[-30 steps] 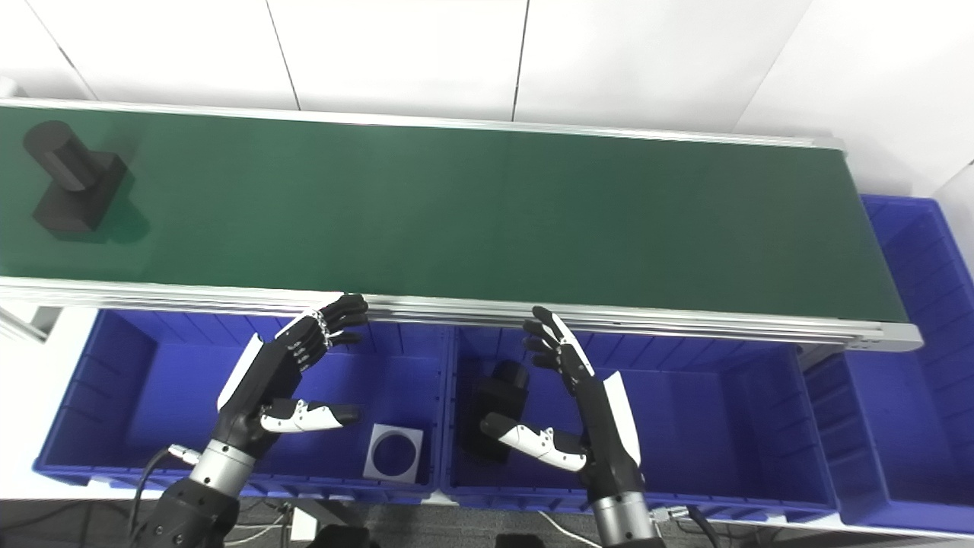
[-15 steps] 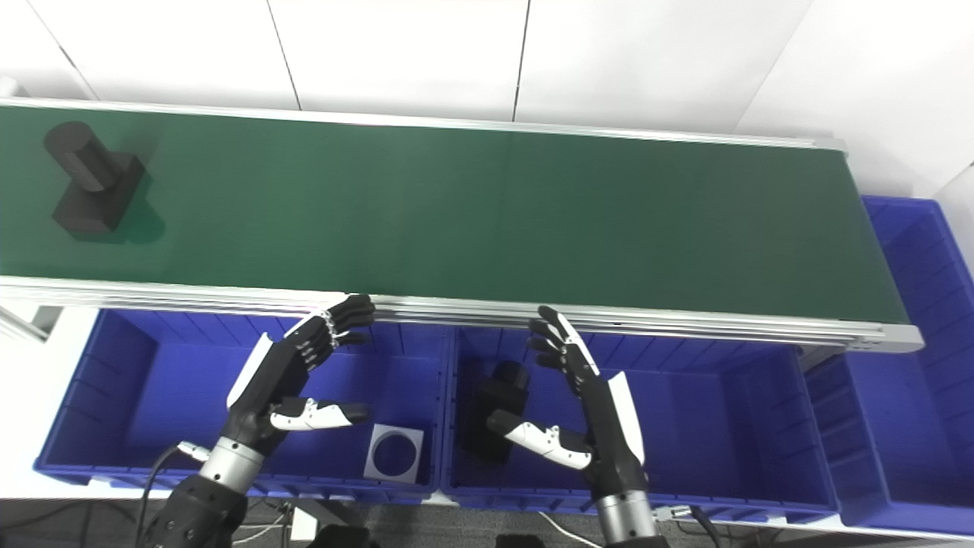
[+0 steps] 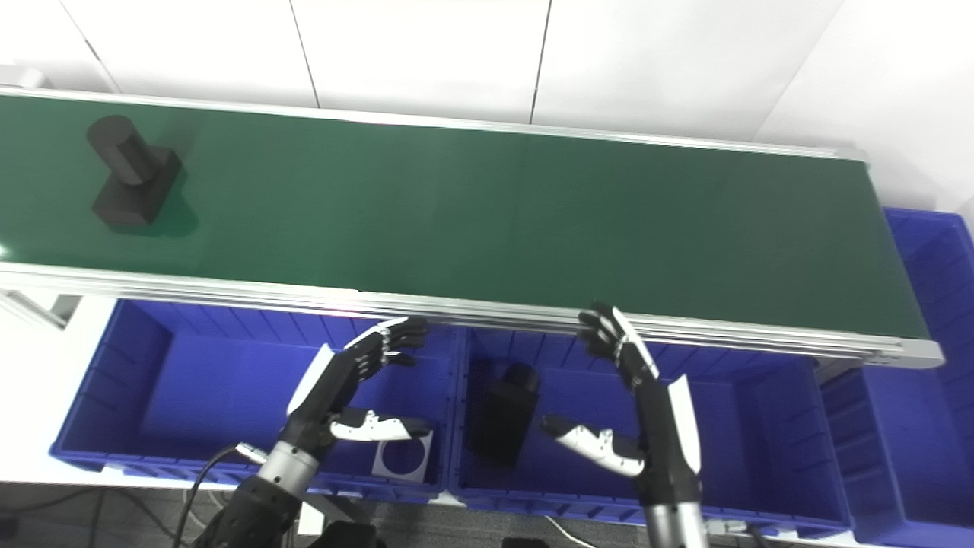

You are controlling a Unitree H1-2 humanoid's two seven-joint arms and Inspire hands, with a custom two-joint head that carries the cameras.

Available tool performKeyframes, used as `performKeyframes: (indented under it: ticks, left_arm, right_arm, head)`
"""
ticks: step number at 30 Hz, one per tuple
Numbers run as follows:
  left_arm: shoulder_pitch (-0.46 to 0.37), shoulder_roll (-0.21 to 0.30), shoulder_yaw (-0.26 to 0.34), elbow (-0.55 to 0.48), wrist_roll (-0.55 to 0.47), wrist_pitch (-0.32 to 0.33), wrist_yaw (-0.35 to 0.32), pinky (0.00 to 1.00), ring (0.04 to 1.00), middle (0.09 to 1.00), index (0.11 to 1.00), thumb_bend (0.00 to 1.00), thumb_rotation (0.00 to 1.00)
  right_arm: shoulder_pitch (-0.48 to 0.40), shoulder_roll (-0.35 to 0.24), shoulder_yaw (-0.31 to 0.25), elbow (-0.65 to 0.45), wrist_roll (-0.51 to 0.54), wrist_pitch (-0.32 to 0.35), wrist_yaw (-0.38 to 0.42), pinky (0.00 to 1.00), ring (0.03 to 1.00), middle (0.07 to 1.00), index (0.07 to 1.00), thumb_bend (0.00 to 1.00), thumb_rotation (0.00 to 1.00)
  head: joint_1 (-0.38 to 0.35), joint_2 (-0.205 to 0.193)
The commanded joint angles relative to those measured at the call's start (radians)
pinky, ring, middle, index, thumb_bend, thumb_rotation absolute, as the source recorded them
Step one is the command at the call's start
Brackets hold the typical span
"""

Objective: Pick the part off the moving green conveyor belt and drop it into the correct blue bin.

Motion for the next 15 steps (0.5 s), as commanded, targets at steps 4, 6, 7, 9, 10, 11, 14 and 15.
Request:
performKeyframes:
  ticks: [4, 6, 7, 9, 10, 11, 14, 15]
  left_arm:
    - [-0.043, 0.034, -0.074, 0.010, 0.013, -0.039, 0.106, 0.71, 0.794, 0.823, 0.812, 0.89, 0.35]
    - [-0.054, 0.045, -0.101, 0.021, 0.014, -0.039, 0.140, 0.71, 0.794, 0.825, 0.811, 0.88, 0.34]
    - [-0.057, 0.048, -0.111, 0.026, 0.012, -0.039, 0.152, 0.72, 0.794, 0.824, 0.810, 0.88, 0.34]
    - [-0.063, 0.056, -0.131, 0.036, 0.013, -0.039, 0.177, 0.72, 0.795, 0.823, 0.808, 0.89, 0.34]
    - [-0.068, 0.060, -0.141, 0.041, 0.016, -0.039, 0.189, 0.72, 0.797, 0.826, 0.810, 0.89, 0.35]
    - [-0.071, 0.064, -0.150, 0.043, 0.012, -0.039, 0.196, 0.72, 0.801, 0.831, 0.813, 0.88, 0.35]
    - [-0.077, 0.072, -0.170, 0.048, 0.002, -0.039, 0.213, 0.73, 0.803, 0.834, 0.814, 0.88, 0.34]
    - [-0.081, 0.074, -0.177, 0.052, 0.001, -0.039, 0.222, 0.73, 0.804, 0.833, 0.814, 0.88, 0.34]
  right_arm:
    - [-0.101, -0.008, -0.013, -0.064, -0.001, 0.026, 0.024, 0.73, 0.783, 0.835, 0.886, 0.81, 0.52]
    - [-0.125, -0.006, -0.016, -0.067, -0.010, 0.040, 0.028, 0.73, 0.786, 0.837, 0.886, 0.81, 0.54]
    - [-0.141, -0.004, -0.015, -0.072, -0.012, 0.052, 0.032, 0.73, 0.785, 0.835, 0.886, 0.81, 0.54]
    - [-0.168, -0.001, -0.014, -0.079, -0.012, 0.069, 0.039, 0.73, 0.787, 0.833, 0.887, 0.80, 0.54]
    - [-0.179, 0.001, -0.013, -0.083, -0.008, 0.080, 0.044, 0.73, 0.787, 0.832, 0.886, 0.80, 0.54]
    - [-0.193, 0.005, -0.012, -0.087, -0.004, 0.092, 0.049, 0.72, 0.783, 0.833, 0.883, 0.80, 0.53]
    - [-0.234, 0.016, -0.008, -0.101, -0.013, 0.136, 0.061, 0.71, 0.775, 0.829, 0.880, 0.81, 0.52]
    - [-0.247, 0.019, -0.006, -0.105, -0.015, 0.151, 0.065, 0.70, 0.774, 0.826, 0.879, 0.81, 0.52]
  head:
    - [0.007, -0.016]
    - [0.009, -0.026]
    - [0.009, -0.026]
    - [0.009, -0.031]
    - [0.009, -0.035]
    - [0.009, -0.035]
    - [0.009, -0.041]
    - [0.010, -0.046]
